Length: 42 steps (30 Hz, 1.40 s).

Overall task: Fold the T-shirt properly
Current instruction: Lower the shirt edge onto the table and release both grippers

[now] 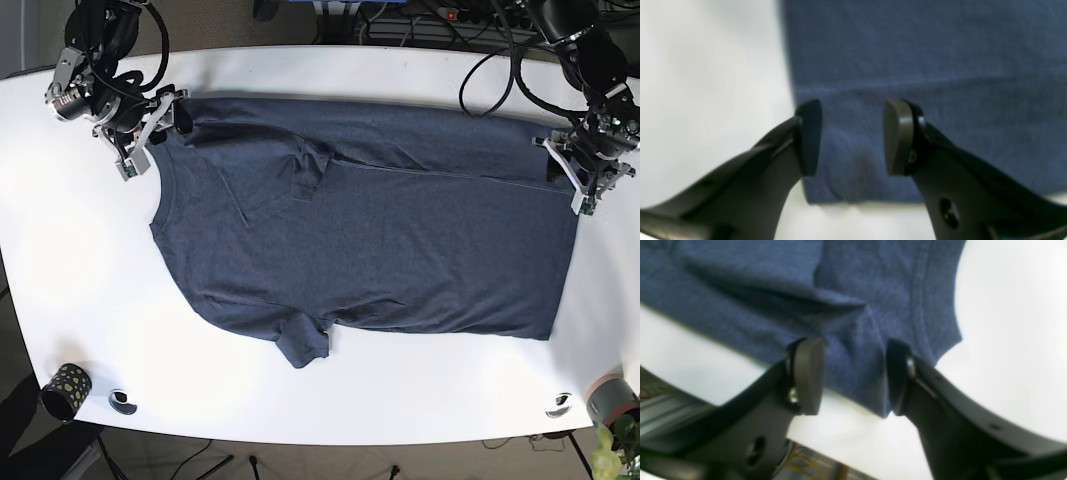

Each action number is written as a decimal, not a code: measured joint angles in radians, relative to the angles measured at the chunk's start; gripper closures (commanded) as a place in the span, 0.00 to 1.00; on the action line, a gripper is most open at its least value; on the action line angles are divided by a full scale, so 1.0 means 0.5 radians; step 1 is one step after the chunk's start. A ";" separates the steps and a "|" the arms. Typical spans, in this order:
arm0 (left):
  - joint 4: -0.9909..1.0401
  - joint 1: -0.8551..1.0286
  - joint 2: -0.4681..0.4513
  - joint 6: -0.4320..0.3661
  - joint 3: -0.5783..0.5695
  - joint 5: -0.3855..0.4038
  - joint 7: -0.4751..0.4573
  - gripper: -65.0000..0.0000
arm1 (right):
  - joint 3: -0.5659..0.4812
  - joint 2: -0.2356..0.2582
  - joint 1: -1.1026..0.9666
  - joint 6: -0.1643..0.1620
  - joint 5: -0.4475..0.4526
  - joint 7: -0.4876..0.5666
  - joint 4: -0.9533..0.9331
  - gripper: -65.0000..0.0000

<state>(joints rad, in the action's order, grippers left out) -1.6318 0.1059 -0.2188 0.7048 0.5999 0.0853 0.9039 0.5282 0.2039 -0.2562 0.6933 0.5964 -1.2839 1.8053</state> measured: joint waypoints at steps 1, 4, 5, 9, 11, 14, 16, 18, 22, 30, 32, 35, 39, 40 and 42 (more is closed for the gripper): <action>0.032 -0.001 -0.009 -0.001 0.007 -0.022 0.016 0.58 | 0.000 0.000 0.017 0.000 -0.045 0.003 0.000 0.42; 0.117 -0.002 -0.026 -0.009 0.024 -0.029 0.027 0.58 | 0.001 0.003 0.034 -0.002 -0.186 0.050 0.000 0.41; 0.143 -0.005 -0.025 -0.009 0.027 -0.029 0.024 0.58 | -0.001 0.002 0.034 -0.002 -0.211 0.066 0.000 0.41; 0.249 -0.005 -0.035 -0.010 0.027 0.002 -0.005 0.58 | -0.001 -0.025 0.034 -0.002 -0.253 0.103 -0.115 0.41; 0.298 -0.005 -0.059 -0.008 0.034 0.028 -0.024 0.58 | -0.005 -0.037 0.033 -0.001 -0.214 0.163 -0.196 0.43; 0.346 0.042 -0.075 -0.009 0.037 0.063 -0.076 0.58 | -0.004 -0.031 0.037 0.011 -0.205 0.166 -0.228 0.49; 0.350 0.100 -0.073 -0.011 0.037 0.070 -0.108 0.58 | -0.005 -0.034 0.020 0.008 -0.205 0.174 -0.224 0.53; 0.333 0.166 -0.073 -0.016 0.036 0.050 -0.143 0.58 | -0.006 -0.037 -0.031 0.006 -0.205 0.189 -0.192 0.54; 0.282 0.316 -0.074 -0.028 0.044 0.053 -0.233 0.58 | -0.009 -0.047 -0.161 0.008 -0.208 0.152 -0.079 0.54; 0.056 0.613 0.014 -0.029 0.156 0.062 -0.240 0.58 | -0.007 -0.045 -0.365 0.007 -0.236 0.120 0.104 0.54; -0.018 0.642 0.063 -0.031 0.214 0.032 -0.212 0.58 | -0.007 -0.042 -0.379 0.007 -0.241 0.104 0.141 0.54; -0.103 0.649 0.082 -0.022 0.223 -0.029 -0.114 0.58 | -0.006 -0.040 -0.374 0.007 -0.243 0.105 0.208 0.54; -0.207 0.652 0.091 -0.008 0.214 -0.100 -0.005 0.58 | -0.005 -0.037 -0.304 0.008 -0.235 0.095 0.259 0.55; -0.238 0.652 0.092 -0.009 0.214 -0.129 0.005 0.58 | -0.006 -0.037 -0.269 0.008 -0.237 0.069 0.259 0.55; -0.310 0.607 0.090 -0.010 0.219 -0.136 0.040 0.58 | -0.004 -0.036 -0.168 0.008 -0.264 0.031 0.256 0.55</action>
<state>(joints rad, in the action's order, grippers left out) -1.7866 0.4095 -0.1738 0.6998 0.7094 0.0174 0.9241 0.5262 0.1860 -0.3401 0.6971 0.4644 -1.2682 1.9335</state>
